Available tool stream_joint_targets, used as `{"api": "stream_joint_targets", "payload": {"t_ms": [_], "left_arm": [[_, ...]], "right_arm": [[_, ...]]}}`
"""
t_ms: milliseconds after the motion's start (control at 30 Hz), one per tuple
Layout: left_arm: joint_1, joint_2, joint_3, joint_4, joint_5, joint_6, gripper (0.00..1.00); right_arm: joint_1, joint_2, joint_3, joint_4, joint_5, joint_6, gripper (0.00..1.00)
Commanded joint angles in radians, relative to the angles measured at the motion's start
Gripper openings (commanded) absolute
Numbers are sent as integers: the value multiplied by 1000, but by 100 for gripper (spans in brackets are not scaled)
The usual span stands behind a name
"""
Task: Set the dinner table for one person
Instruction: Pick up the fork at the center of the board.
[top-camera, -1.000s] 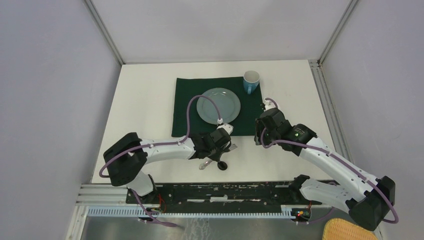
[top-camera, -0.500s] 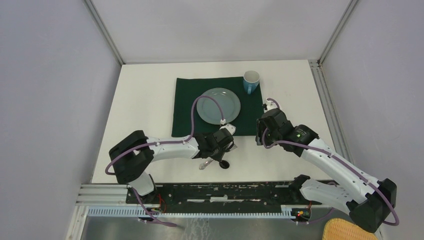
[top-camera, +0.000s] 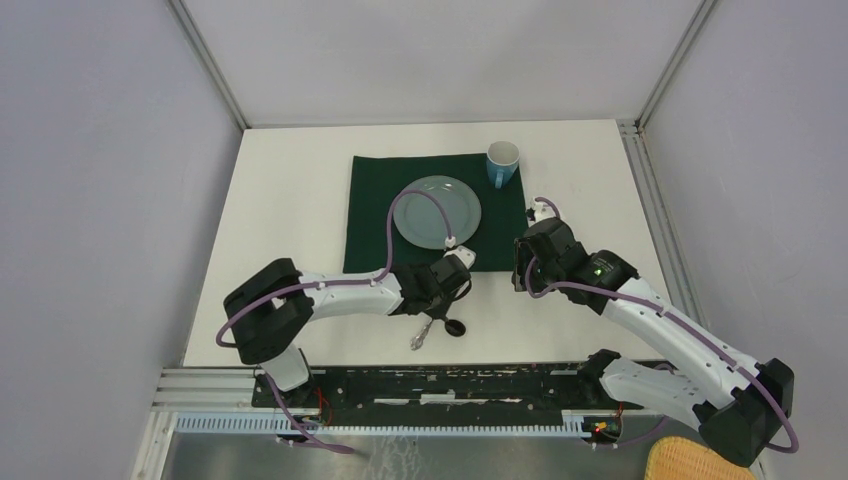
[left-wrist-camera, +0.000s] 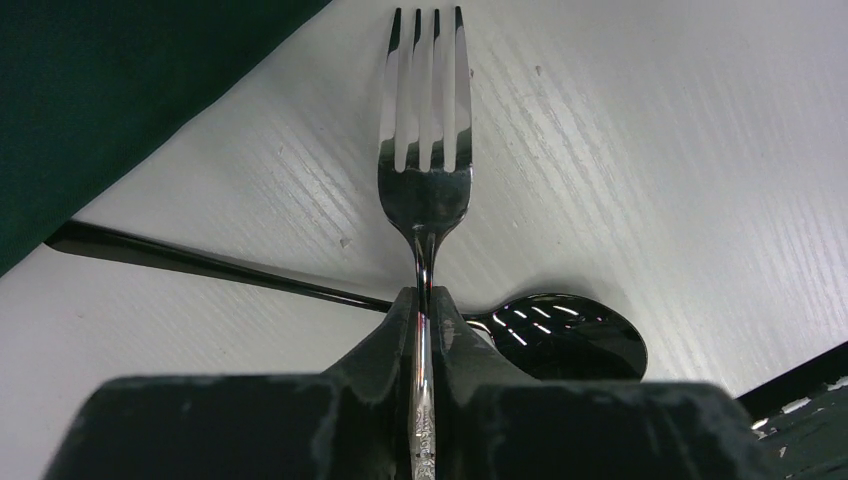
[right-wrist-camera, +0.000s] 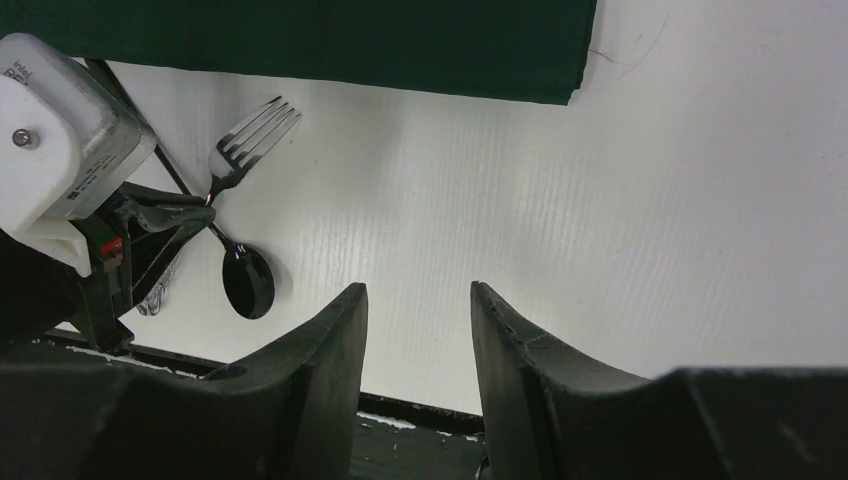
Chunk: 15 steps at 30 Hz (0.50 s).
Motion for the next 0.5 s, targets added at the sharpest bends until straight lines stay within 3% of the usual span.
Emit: {"api": "stream_joint_targets", "payload": {"t_ms": [0, 100, 467], "left_arm": [[-6, 16, 34, 6, 12, 32, 6], [-6, 8, 54, -18, -4, 29, 2], [-21, -70, 123, -106, -80, 31, 2]], "right_arm": [[-7, -24, 0, 12, 11, 1, 48], [-7, -23, -3, 16, 11, 1, 48], [-8, -18, -16, 30, 4, 7, 48]]}}
